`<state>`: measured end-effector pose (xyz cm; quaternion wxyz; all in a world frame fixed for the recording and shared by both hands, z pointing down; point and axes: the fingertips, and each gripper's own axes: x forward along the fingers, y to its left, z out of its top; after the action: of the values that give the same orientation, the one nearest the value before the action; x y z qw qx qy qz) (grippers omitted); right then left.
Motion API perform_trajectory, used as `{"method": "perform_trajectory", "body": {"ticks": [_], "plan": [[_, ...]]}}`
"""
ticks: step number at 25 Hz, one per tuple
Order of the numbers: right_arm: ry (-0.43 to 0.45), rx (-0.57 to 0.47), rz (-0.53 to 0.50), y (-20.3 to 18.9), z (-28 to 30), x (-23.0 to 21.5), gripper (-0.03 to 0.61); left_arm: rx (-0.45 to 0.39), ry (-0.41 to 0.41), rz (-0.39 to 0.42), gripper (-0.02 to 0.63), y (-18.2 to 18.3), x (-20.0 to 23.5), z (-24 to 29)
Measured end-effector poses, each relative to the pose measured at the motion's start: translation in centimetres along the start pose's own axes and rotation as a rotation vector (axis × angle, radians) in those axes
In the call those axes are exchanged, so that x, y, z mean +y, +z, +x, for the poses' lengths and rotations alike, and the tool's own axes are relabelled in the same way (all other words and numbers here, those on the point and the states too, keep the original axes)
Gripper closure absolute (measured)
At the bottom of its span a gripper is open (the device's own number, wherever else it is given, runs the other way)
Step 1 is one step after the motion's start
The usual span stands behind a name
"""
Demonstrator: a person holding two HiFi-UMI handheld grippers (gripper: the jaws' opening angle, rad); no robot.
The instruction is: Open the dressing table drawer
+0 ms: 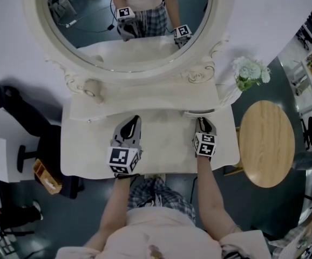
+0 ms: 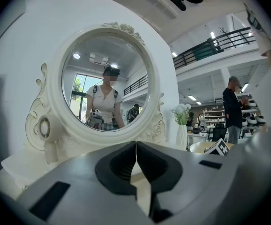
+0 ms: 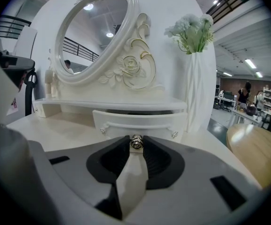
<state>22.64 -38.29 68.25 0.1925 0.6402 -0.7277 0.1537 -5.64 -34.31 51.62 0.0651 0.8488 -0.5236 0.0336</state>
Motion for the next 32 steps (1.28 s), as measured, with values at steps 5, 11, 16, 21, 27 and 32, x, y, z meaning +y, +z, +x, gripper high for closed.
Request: {"method": "perform_trajectory", "body": {"ticks": [5, 11, 16, 21, 27, 32], "plan": [[0.002, 0.000, 0.002, -0.5, -0.9, 0.1, 0.474, -0.001, -0.005, 0.002, 0.586, 0.1, -0.5, 0.0], [0.003, -0.003, 0.007, -1.0, -1.9, 0.1, 0.474, -0.006, -0.013, 0.005, 0.586, 0.2, -1.2, -0.1], [0.003, -0.002, 0.013, -1.5, -2.8, 0.2, 0.474, -0.008, -0.016, 0.008, 0.586, 0.4, -1.7, -0.2], [0.003, -0.002, 0.012, -1.7, -3.5, 0.2, 0.474, -0.010, -0.022, 0.008, 0.586, 0.5, -2.1, -0.1], [0.005, -0.002, 0.017, -2.2, -3.7, 0.2, 0.474, -0.012, -0.024, 0.011, 0.586, 0.6, -2.3, 0.0], [0.007, -0.005, 0.018, -2.1, -3.7, 0.2, 0.473, -0.014, -0.021, 0.011, 0.586, 0.6, -2.2, -0.1]]}}
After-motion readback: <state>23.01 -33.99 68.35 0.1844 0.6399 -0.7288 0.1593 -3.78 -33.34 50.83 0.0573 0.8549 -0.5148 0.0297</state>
